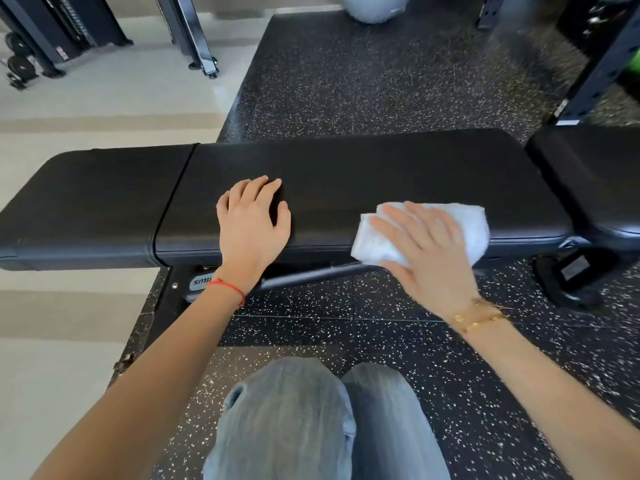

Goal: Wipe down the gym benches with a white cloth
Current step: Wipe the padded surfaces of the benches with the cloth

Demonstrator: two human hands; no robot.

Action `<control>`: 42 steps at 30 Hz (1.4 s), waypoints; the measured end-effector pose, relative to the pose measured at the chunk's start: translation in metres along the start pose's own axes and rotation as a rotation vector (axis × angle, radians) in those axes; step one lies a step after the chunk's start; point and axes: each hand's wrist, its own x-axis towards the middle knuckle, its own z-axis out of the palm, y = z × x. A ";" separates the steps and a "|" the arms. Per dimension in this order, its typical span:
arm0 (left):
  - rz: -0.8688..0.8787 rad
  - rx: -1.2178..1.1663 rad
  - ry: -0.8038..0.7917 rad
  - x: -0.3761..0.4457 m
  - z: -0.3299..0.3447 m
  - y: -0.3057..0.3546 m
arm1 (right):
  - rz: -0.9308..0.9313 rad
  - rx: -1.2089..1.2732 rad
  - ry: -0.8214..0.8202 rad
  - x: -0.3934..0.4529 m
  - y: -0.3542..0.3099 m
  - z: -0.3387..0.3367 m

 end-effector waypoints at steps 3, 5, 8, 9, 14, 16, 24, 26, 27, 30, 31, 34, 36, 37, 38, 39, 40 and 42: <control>0.000 0.002 0.000 -0.001 -0.001 0.000 | -0.065 0.028 0.017 0.028 -0.053 0.005; 0.005 0.008 -0.004 -0.001 -0.002 -0.002 | -0.106 0.052 -0.003 0.035 -0.065 0.007; 0.006 0.003 -0.005 -0.001 -0.003 -0.002 | -0.122 0.074 -0.038 0.015 -0.030 0.004; 0.005 0.000 -0.007 -0.001 -0.003 -0.002 | -0.077 0.071 -0.038 0.005 -0.012 0.003; 0.000 0.022 -0.005 -0.002 -0.002 0.000 | 0.070 0.083 -0.032 -0.007 0.013 -0.005; -0.004 0.023 -0.009 -0.003 -0.002 0.001 | 0.001 0.086 -0.026 0.013 -0.022 -0.001; 0.010 0.008 -0.022 -0.002 -0.004 -0.002 | -0.092 0.131 -0.031 0.005 -0.016 0.002; 0.010 0.007 -0.013 -0.003 -0.004 0.000 | -0.017 0.136 -0.033 -0.013 0.019 -0.002; 0.007 0.012 -0.012 -0.003 -0.004 0.001 | -0.002 0.134 -0.027 -0.015 0.027 -0.004; -0.004 0.017 -0.022 -0.003 -0.003 0.002 | -0.026 0.126 -0.017 0.003 0.003 -0.002; -0.002 0.021 -0.025 -0.004 -0.003 0.002 | -0.053 0.124 -0.015 0.013 -0.015 0.000; -0.008 0.029 -0.053 -0.003 -0.005 0.003 | -0.116 0.114 -0.006 0.027 -0.041 0.005; -0.028 0.016 -0.069 -0.001 -0.007 0.005 | -0.155 0.123 -0.024 0.017 -0.023 0.003; -0.030 0.007 -0.071 0.000 -0.007 0.009 | -0.143 0.131 -0.027 0.008 -0.009 0.001; -0.022 0.001 -0.071 0.000 -0.007 0.014 | -0.102 0.137 -0.025 -0.004 0.008 -0.001; -0.002 0.002 -0.071 0.001 -0.007 0.021 | -0.044 0.136 -0.028 -0.015 0.028 -0.002; 0.030 0.009 -0.075 0.001 -0.006 0.028 | 0.016 0.128 -0.036 -0.025 0.047 -0.004; 0.090 0.008 -0.096 0.002 -0.001 0.045 | 0.078 0.104 -0.029 -0.037 0.071 -0.010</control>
